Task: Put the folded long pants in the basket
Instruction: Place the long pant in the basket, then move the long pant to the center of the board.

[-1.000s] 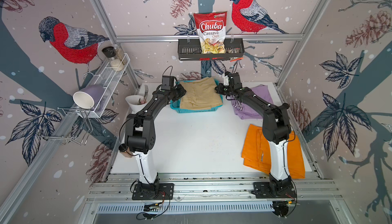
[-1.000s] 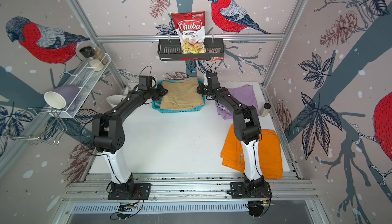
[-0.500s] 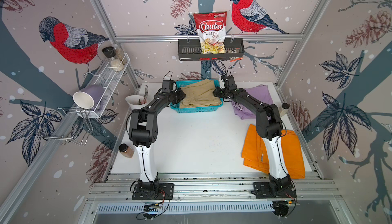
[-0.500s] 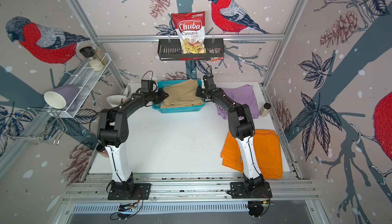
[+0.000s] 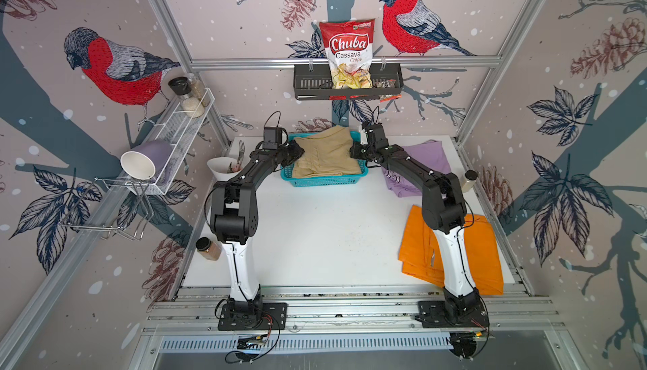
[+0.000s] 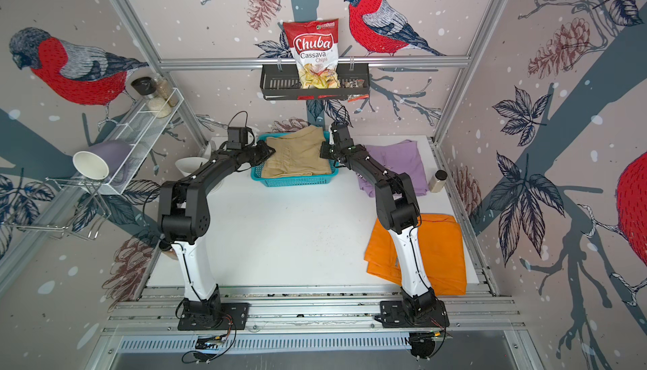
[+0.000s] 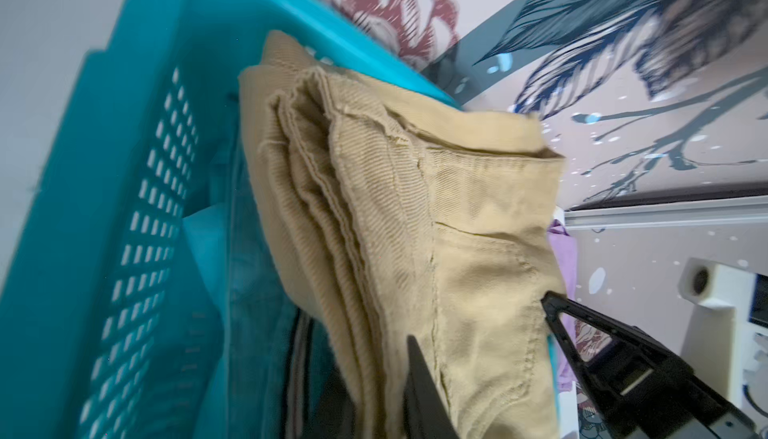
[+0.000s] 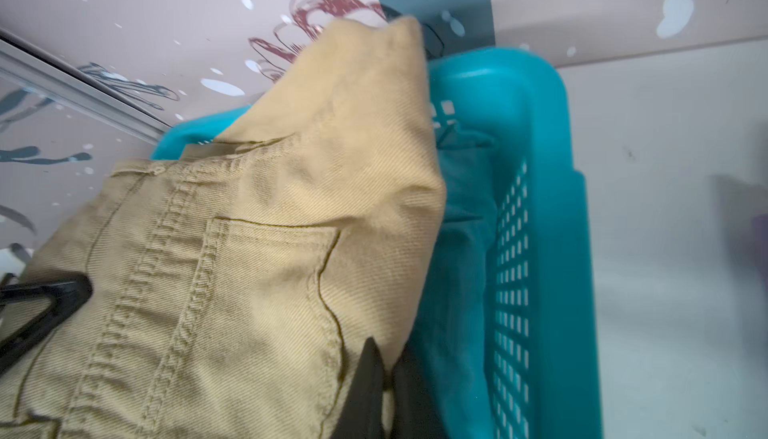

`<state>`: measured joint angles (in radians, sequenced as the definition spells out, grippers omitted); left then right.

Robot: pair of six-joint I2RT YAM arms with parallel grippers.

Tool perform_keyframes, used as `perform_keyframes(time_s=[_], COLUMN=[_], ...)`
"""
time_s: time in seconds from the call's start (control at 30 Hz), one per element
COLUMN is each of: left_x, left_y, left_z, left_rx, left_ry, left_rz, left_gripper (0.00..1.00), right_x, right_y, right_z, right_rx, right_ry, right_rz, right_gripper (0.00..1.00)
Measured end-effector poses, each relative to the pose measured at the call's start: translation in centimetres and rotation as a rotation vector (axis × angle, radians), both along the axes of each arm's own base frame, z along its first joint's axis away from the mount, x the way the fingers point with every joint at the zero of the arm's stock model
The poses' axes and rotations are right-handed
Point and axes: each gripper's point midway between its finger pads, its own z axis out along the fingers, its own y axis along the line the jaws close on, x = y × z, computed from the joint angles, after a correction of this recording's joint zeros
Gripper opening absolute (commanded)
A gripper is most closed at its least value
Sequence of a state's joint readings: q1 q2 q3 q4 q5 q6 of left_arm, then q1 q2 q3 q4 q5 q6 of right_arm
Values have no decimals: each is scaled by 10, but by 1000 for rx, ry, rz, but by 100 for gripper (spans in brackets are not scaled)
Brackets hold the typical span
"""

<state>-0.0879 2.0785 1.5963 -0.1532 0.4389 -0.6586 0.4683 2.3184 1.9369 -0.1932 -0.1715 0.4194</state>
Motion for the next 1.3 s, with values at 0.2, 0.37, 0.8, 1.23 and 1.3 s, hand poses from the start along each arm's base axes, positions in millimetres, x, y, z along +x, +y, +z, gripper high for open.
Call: perform_keyframes(time_s=[0.2, 0.37, 0.8, 1.23, 1.3], left_x=[7, 16, 21, -44, -64], left_y=[4, 0, 2, 4, -4], left_z=[-12, -5, 3, 89, 105], left_rx=[-55, -72, -64, -27, -24], left_ry=[-39, -110, -220, -218, -226], left_rz=[-6, -32, -21, 72, 70], left_gripper=[0, 0, 88, 95, 94], right_x=[7, 11, 25, -29, -46], right_y=[2, 1, 0, -1, -5], right_z=[-16, -17, -10, 72, 84], right_rx=[7, 13, 18, -20, -7], right_ry=[-8, -40, -179, -240, -242], right_rz=[2, 5, 28, -22, -37], right_gripper=[0, 0, 7, 74, 76])
